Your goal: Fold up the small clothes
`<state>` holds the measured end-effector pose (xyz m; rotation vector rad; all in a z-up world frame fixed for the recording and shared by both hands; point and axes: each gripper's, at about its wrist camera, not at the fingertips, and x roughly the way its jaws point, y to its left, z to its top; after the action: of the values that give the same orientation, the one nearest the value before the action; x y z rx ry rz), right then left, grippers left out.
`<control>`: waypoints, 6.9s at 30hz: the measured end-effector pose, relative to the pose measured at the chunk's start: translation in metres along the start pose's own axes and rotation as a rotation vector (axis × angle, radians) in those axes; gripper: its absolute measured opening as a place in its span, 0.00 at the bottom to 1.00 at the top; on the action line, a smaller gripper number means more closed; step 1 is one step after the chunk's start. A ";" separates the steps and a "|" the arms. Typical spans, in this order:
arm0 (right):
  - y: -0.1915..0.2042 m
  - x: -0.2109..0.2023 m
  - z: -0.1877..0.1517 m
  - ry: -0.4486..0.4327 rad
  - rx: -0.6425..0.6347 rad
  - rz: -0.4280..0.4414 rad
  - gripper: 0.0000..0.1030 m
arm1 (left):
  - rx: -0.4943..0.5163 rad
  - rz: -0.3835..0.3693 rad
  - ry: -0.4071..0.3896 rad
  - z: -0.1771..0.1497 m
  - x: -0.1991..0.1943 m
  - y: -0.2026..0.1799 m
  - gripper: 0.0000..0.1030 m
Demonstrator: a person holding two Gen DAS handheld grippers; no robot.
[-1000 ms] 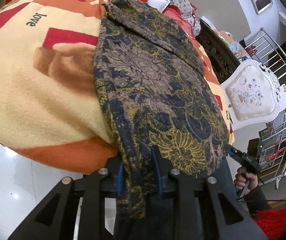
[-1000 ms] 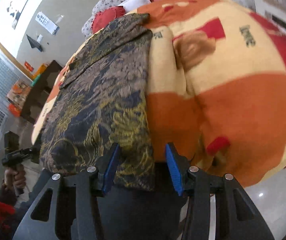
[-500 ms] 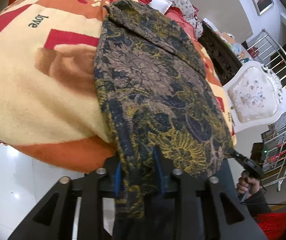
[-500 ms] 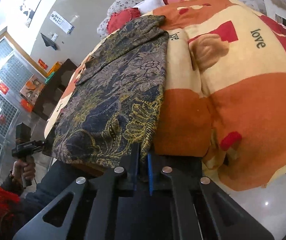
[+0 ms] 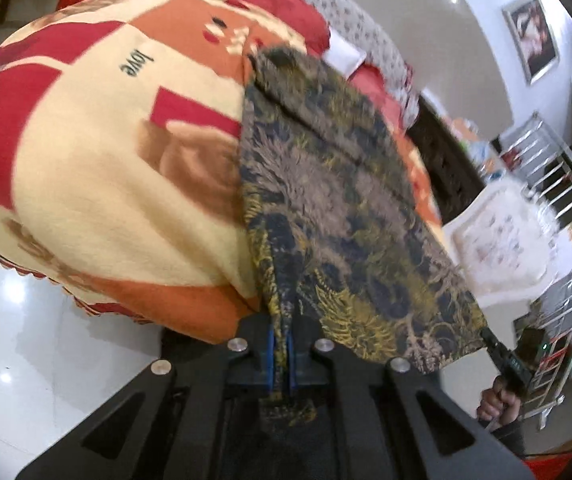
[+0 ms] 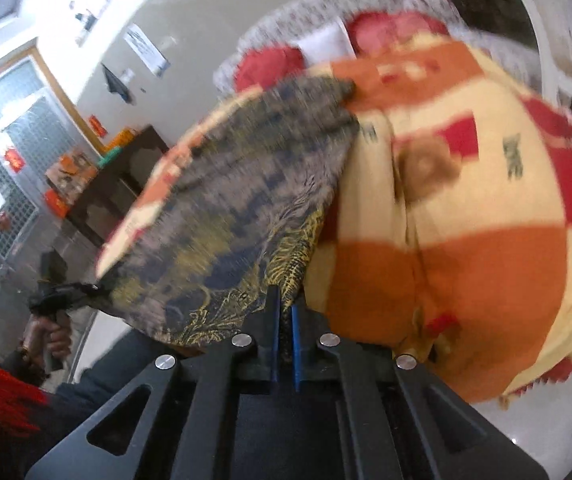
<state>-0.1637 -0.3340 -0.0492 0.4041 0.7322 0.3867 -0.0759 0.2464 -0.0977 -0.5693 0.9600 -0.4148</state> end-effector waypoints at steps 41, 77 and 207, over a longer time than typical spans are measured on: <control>0.029 0.035 0.141 -0.162 -0.244 -0.262 0.06 | 0.029 -0.008 -0.218 0.150 0.027 -0.047 0.04; -0.062 0.188 0.230 -0.047 -0.006 -0.398 0.20 | 0.244 0.453 -0.135 0.250 0.161 -0.017 0.52; 0.063 0.304 0.127 0.100 -0.237 -0.394 0.35 | -0.302 -0.111 -0.113 0.089 0.104 0.005 0.80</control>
<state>0.1200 -0.1639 -0.1034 0.0129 0.8325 0.1188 0.0543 0.2152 -0.1276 -0.9138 0.8904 -0.3344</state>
